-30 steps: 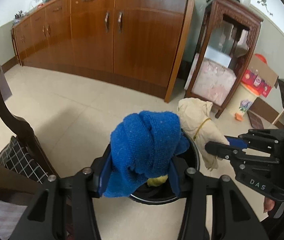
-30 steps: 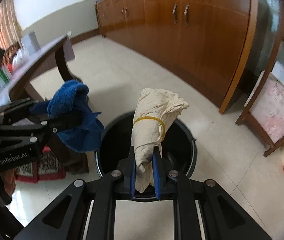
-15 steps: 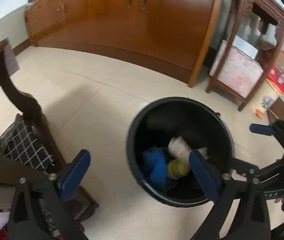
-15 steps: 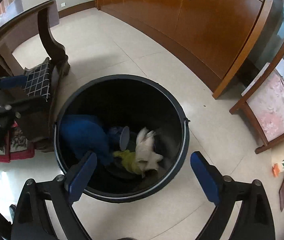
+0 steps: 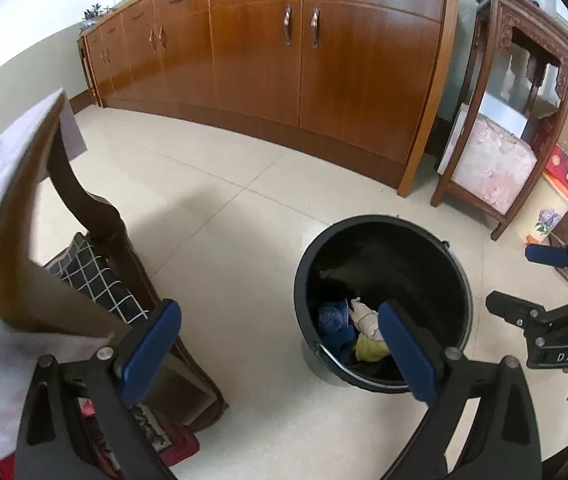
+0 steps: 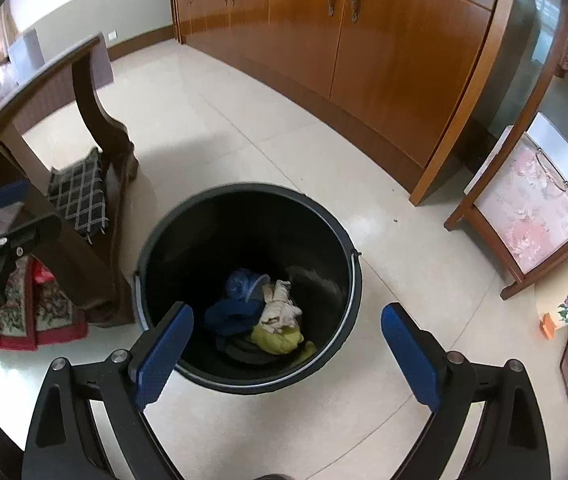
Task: Collect trash
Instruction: 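Move both tools back to the table, right tool toward the green milk carton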
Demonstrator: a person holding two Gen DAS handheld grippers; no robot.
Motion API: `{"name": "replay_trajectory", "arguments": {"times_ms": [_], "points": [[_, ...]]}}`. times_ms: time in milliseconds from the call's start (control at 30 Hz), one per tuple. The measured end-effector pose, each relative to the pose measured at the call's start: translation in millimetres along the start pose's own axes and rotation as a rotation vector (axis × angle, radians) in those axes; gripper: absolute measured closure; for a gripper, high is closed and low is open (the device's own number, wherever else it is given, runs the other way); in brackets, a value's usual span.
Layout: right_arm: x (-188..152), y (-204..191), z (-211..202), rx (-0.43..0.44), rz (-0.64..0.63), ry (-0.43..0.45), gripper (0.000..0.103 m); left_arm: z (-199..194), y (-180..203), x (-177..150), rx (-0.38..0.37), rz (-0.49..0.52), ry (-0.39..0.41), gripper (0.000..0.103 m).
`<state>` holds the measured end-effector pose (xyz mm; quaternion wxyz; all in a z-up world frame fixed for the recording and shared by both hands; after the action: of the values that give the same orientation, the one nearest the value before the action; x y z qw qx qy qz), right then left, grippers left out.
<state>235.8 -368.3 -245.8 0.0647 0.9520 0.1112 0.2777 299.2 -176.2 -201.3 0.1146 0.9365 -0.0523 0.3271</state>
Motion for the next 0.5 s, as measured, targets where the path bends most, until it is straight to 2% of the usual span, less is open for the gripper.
{"name": "replay_trajectory", "arguments": {"times_ms": [233, 333, 500], "points": [[23, -18, -48, 0.012, -0.016, 0.102, 0.006, -58, -15, 13, 0.000, -0.025, 0.100, 0.003], [43, -36, -67, 0.030, -0.050, 0.156, 0.005, -84, -33, 19, 0.013, -0.065, 0.139, 0.003], [84, -81, -97, 0.089, -0.108, 0.253, 0.001, -125, -81, 28, 0.084, -0.138, 0.218, 0.003]]}}
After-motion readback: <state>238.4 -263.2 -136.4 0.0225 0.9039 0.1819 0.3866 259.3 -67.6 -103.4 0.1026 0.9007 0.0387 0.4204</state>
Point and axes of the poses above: each gripper's, at about its wrist camera, not at the fingertips, and z roughly the way its jaws point, y to its right, x to its top, the point moved 8 cm from there along z, roughly the way its jaws point, and after that the axes turned 14 degrees about -z, right-handed, at the moved point
